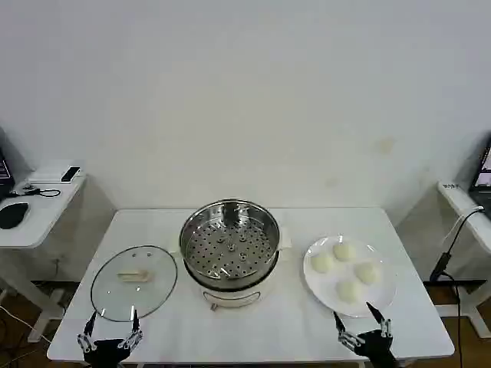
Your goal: Take steamed baozi put them in steamer then cover it.
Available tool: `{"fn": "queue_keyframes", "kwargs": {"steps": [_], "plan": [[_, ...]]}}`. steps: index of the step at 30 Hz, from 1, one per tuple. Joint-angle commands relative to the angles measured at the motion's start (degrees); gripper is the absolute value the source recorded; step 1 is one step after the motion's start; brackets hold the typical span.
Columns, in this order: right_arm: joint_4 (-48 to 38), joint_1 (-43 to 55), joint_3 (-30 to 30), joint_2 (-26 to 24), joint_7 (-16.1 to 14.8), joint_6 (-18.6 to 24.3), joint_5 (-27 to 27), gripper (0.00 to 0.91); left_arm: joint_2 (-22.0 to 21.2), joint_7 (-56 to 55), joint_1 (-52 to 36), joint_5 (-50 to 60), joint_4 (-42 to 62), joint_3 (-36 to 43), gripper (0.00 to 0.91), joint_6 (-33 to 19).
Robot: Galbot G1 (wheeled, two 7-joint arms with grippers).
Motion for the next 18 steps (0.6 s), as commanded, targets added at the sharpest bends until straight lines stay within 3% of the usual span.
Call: {"fn": "queue_keyframes", "kwargs": {"steps": [1, 5, 10, 16, 18], "plan": [[-0.7, 3.8, 2.1, -1.6, 0.1, 1.6, -5.4, 0.907, 0.8, -0.9, -0.1, 0.9, -2.6, -0.1, 0.907, 8.2], [-1.0, 6.3, 3.8, -3.9, 0.1, -0.5, -8.3, 0.907, 1.1, -2.4, -0.1, 3.1, -5.2, 0.7, 0.907, 10.4], [-2.1, 12.7, 6.2, -10.2, -3.2, -8.5, -12.8, 0.907, 0.3, 1.2, -2.1, 5.1, -5.8, 0.1, 0.907, 12.3], [-8.3, 21.5, 6.2, -19.2, -10.6, -17.0, -18.8, 0.907, -0.6, 3.1, -3.9, 7.5, -5.8, -0.3, 0.907, 11.4], [-11.1, 25.6, 5.3, -23.9, -16.3, -19.6, -21.2, 0.907, -0.6, 3.4, -3.5, 8.4, -5.7, -0.7, 0.907, 11.1]]}}
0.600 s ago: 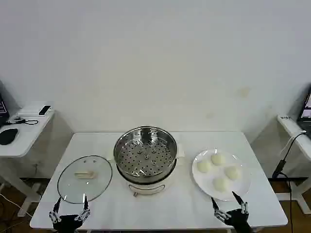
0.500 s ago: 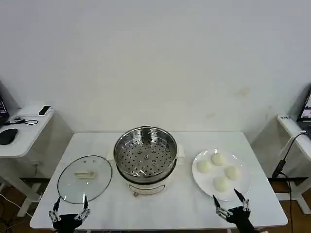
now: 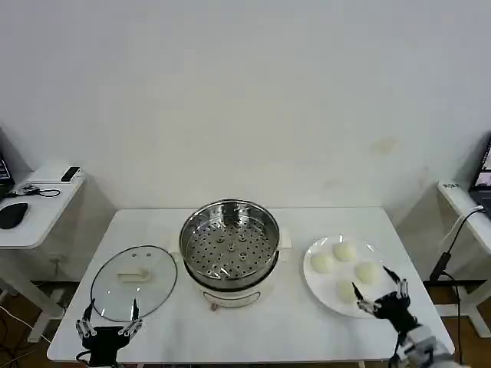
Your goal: Take steamed baozi put them in steamer then cover it.
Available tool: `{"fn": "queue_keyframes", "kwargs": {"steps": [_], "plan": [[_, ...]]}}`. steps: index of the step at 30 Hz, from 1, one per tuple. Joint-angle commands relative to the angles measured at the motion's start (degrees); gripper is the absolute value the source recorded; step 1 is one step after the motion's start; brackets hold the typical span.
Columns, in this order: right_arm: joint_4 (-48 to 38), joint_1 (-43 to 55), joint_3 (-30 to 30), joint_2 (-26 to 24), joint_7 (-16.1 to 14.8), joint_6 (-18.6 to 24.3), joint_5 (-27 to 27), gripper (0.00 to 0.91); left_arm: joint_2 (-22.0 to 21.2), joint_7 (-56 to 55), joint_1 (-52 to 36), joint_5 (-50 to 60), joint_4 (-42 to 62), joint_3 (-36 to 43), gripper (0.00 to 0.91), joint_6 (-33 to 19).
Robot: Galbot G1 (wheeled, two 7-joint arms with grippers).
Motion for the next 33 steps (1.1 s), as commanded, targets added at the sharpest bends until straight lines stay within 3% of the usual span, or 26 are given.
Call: {"fn": "queue_keyframes", "kwargs": {"steps": [1, 3, 6, 7, 11, 16, 17, 22, 26, 33], "plan": [[-8.0, 14.2, 0.6, -14.2, -12.3, -11.5, -10.0, 0.907, 0.0, 1.9, -0.6, 3.4, -1.2, -0.4, 0.907, 2.1], [-12.0, 19.2, -1.5, -18.7, -18.2, -11.5, -14.1, 0.907, -0.3, 1.9, 0.0, 4.6, -0.9, -0.6, 0.907, 1.7], [-16.2, 24.4, -6.0, -23.9, -24.5, -11.2, -17.2, 0.907, -0.9, 2.0, 0.5, 5.8, -0.7, -0.5, 0.907, 0.3], [-18.3, 29.3, -10.7, -26.9, -27.1, -10.5, -17.8, 0.907, -1.1, 2.3, 0.6, 6.3, -0.7, -0.6, 0.907, -0.1], [-24.0, 42.5, -24.9, -31.6, -34.3, -10.2, -17.5, 0.907, -1.8, 2.6, 0.7, 7.1, -1.8, -1.1, 0.907, -0.1], [-29.4, 62.1, -45.3, -33.1, -42.8, -7.9, -14.9, 0.907, -1.9, 2.6, 0.6, 7.8, -2.5, -1.0, 0.907, 0.1], [-30.3, 66.2, -50.6, -32.9, -43.5, -7.5, -14.2, 0.907, -2.0, 2.6, 0.5, 8.0, -2.6, -1.0, 0.907, 0.1], [-35.3, 79.8, -66.2, -30.5, -49.0, -3.6, -14.0, 0.907, -2.1, 2.5, 0.1, 8.4, -3.4, -1.1, 0.907, 0.3], [-39.2, 85.8, -75.6, -28.1, -49.3, -4.1, -11.5, 0.907, -1.9, 2.7, -0.4, 9.4, -5.1, -2.0, 0.907, 0.3], [-45.1, 85.3, -75.8, -21.6, -48.4, -4.2, -11.7, 0.907, -1.7, 2.9, -0.1, 9.7, -6.3, -2.5, 0.907, 0.3]]}}
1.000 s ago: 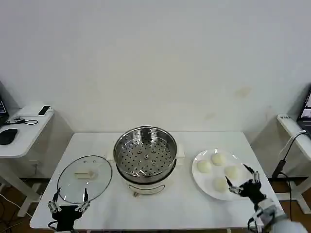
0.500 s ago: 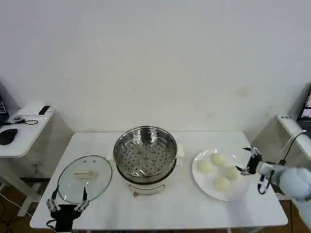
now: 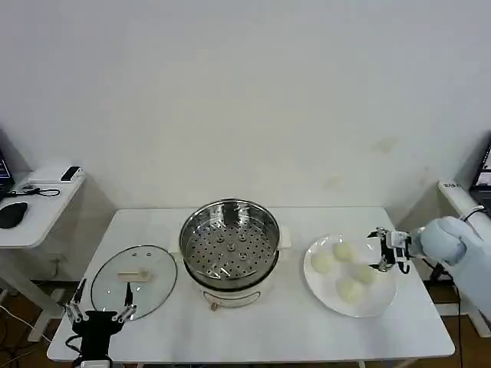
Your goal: Take steamed baozi put them in steamer then cover it.
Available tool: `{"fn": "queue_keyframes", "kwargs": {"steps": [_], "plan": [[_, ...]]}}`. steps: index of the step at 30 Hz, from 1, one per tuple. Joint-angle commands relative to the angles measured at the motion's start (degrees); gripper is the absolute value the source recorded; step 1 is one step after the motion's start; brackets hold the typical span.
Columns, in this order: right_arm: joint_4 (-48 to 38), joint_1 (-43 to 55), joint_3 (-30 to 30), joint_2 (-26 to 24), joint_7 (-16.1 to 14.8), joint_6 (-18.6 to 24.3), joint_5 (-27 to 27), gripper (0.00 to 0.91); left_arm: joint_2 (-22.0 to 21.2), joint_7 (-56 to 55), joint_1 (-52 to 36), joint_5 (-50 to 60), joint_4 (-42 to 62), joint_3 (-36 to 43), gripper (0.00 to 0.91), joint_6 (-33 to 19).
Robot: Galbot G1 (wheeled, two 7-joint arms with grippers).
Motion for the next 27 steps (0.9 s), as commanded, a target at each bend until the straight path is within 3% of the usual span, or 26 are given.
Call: {"fn": "queue_keyframes", "kwargs": {"steps": [1, 9, 27], "plan": [[-10.4, 14.3, -16.5, 4.9, -5.1, 0.9, 1.0, 0.907, 0.0, 0.3, 0.4, 1.4, -1.4, -0.3, 0.907, -0.2], [-16.0, 14.7, -15.7, 11.0, -3.0, 1.4, 0.5, 0.907, 0.0, 0.4, 0.3, 1.9, -1.0, -0.6, 0.907, -0.2], [-22.3, 15.3, -17.1, 17.4, -1.9, 0.9, -2.0, 0.907, -0.1, 0.0, -0.4, 2.3, 0.7, -0.9, 0.907, -0.6]]}}
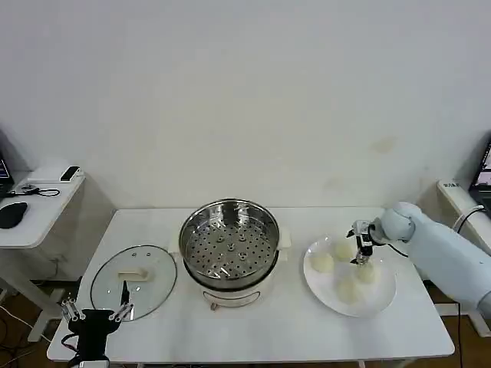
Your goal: Take steamed baozi put them in steamer then cover it.
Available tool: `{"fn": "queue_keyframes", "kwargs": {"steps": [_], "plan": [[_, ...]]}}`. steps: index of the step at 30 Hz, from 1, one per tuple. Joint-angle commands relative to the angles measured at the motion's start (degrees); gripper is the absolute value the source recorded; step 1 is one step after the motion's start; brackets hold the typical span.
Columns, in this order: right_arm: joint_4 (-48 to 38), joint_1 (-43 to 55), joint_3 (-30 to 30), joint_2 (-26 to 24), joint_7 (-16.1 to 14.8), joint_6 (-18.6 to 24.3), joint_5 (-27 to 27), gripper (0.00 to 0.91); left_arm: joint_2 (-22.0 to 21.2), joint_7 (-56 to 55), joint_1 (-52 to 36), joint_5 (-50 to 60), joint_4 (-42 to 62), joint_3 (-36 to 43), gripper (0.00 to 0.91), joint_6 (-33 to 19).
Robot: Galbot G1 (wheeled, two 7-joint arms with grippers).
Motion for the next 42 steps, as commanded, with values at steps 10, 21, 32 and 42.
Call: {"fn": "queue_keyframes", "kwargs": {"steps": [10, 21, 32, 42], "plan": [[-5.2, 1.2, -1.4, 3.8, 0.6, -0.6, -2.4, 0.675, 0.2, -0.4, -0.2, 0.2, 0.6, 0.0, 0.907, -0.2], [-4.2, 1.6, -1.9, 3.1, -0.2, -0.5, -1.3, 0.615, 0.1, -0.5, 0.2, 0.1, 0.4, 0.0, 0.907, -0.5], [6.1, 8.6, -6.3, -4.3, -0.7, 0.2, 4.7, 0.625, 0.2, -0.5, 0.6, -0.4, 0.0, -0.2, 0.907, -0.3], [12.9, 28.4, -17.7, -5.4, 0.3, 0.9, 19.3, 0.625, 0.5, -0.9, 0.1, -3.0, 0.2, 0.8, 0.907, -0.2]]}}
